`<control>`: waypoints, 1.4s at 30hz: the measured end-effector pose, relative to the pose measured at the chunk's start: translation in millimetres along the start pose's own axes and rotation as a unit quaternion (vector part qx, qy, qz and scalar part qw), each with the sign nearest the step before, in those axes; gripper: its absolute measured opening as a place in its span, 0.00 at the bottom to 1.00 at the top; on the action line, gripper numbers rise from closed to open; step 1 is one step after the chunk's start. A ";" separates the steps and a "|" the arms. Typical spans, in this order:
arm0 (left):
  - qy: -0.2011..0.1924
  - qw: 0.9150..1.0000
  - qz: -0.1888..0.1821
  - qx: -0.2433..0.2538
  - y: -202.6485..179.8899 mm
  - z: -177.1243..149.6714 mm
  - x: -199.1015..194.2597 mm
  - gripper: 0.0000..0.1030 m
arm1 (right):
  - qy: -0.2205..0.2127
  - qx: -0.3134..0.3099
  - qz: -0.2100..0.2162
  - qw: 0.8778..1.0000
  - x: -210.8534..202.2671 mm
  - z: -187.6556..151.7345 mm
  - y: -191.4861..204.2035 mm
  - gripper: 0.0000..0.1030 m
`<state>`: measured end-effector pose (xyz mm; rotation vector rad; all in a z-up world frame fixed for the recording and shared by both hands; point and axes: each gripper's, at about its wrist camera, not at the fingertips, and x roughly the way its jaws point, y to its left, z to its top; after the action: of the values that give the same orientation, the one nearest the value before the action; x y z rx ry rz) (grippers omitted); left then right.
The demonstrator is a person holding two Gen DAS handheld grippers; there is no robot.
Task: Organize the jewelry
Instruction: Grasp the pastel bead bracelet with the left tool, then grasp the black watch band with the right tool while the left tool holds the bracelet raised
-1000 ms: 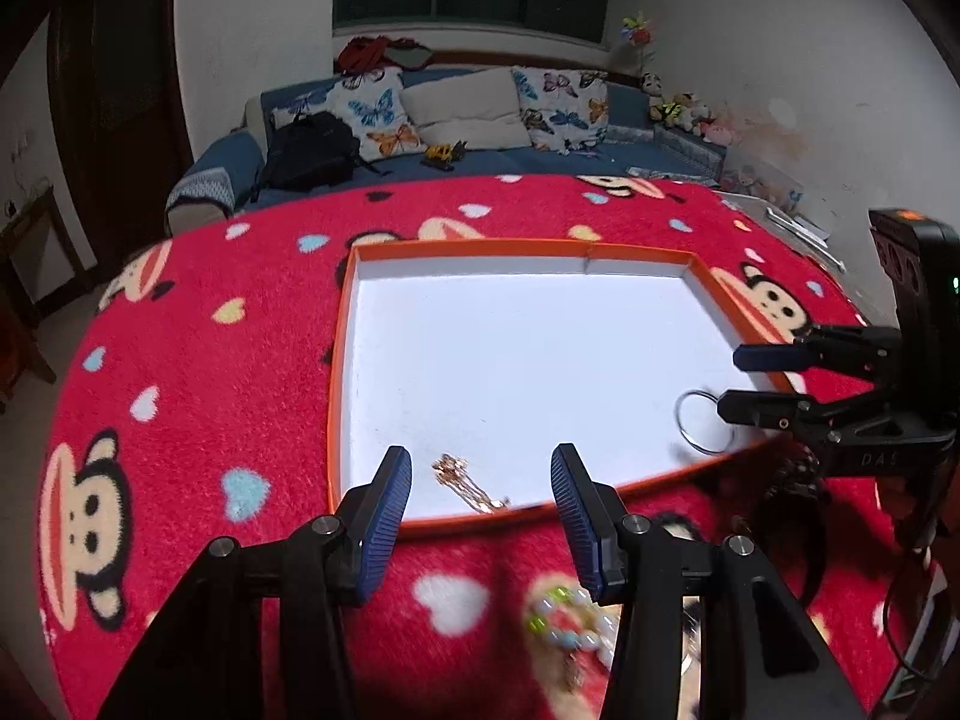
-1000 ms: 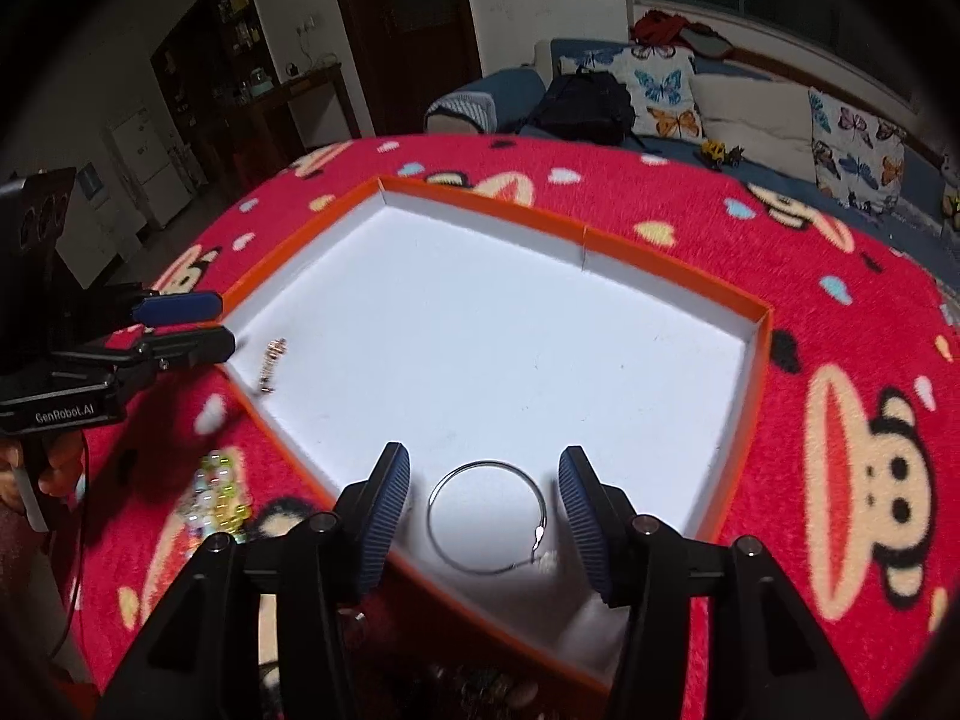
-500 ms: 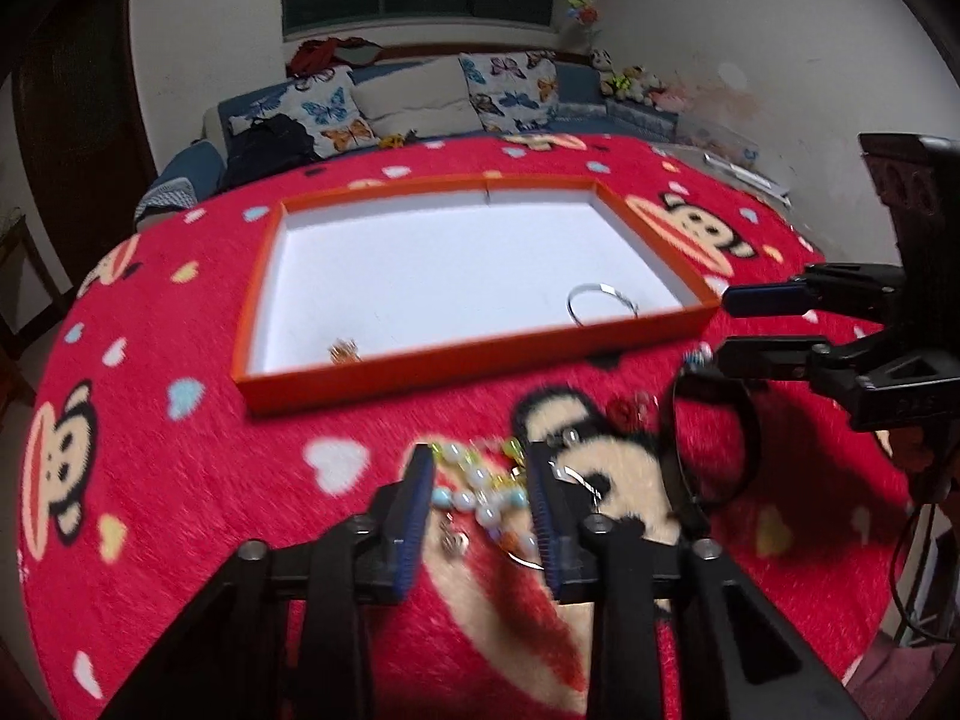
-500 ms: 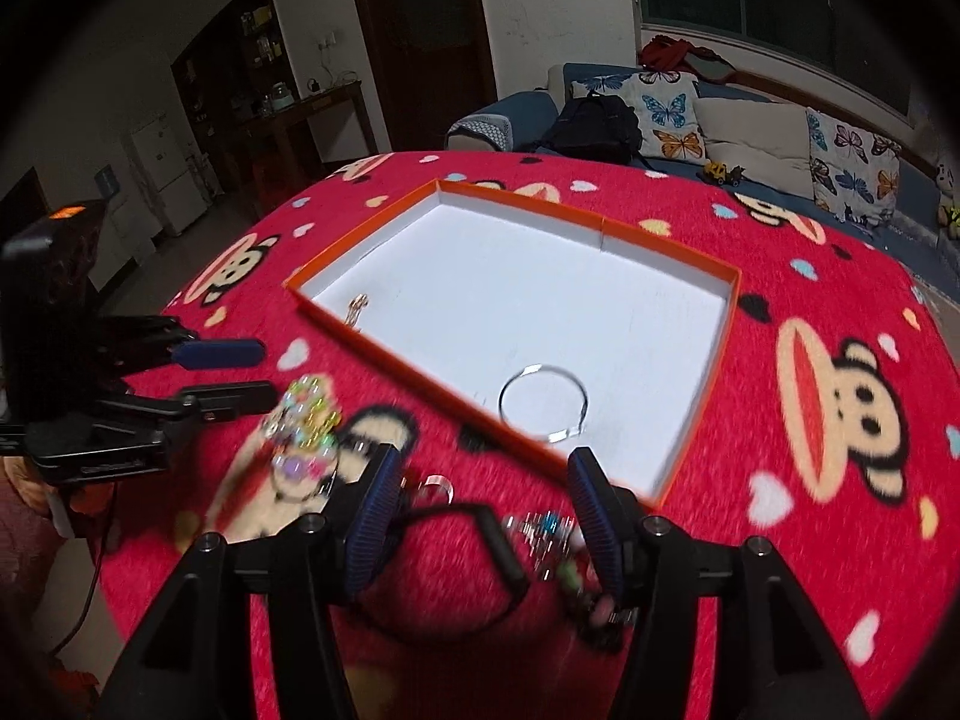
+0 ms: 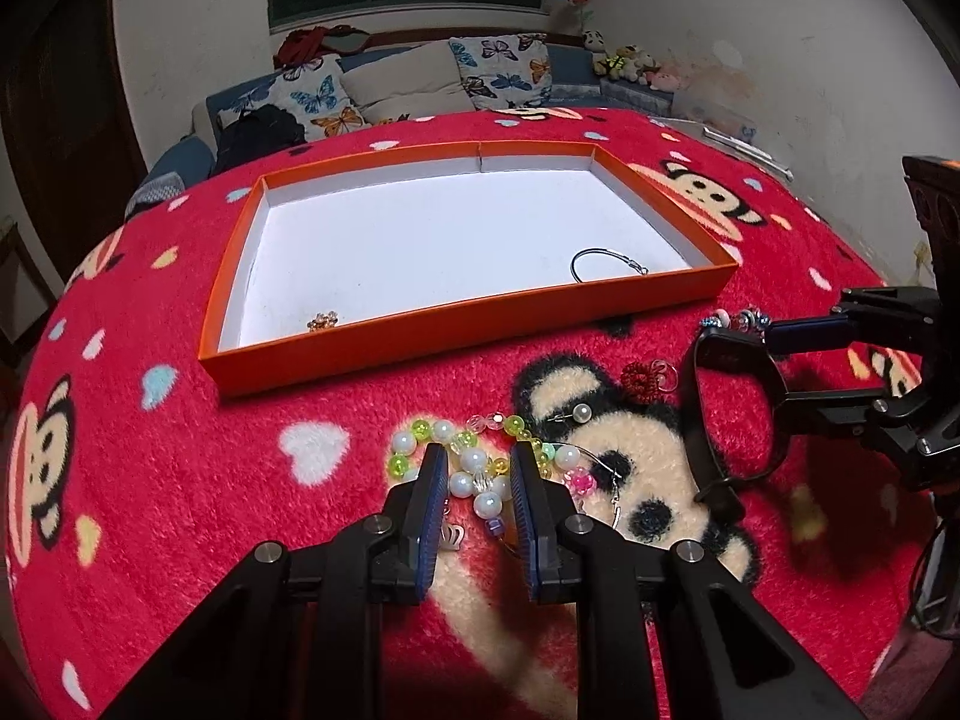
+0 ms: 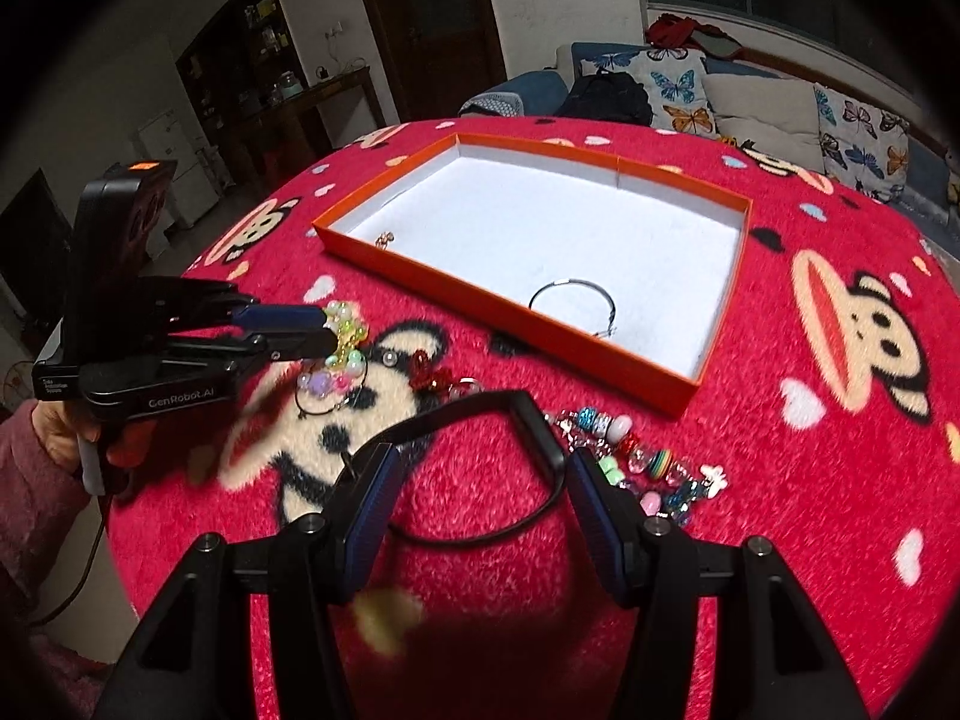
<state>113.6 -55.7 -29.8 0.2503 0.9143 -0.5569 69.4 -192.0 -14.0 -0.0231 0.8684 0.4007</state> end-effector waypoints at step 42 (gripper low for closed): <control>-0.075 0.991 -0.033 -0.105 25.3 11.7 -78.9 0.09 | 0.025 0.019 -0.002 1.000 17.7 8.9 -11.4 0.62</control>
<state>97.5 -12.3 39.8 -0.0125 0.8295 -0.5283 90.2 -195.0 -23.0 0.0001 0.9253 0.3809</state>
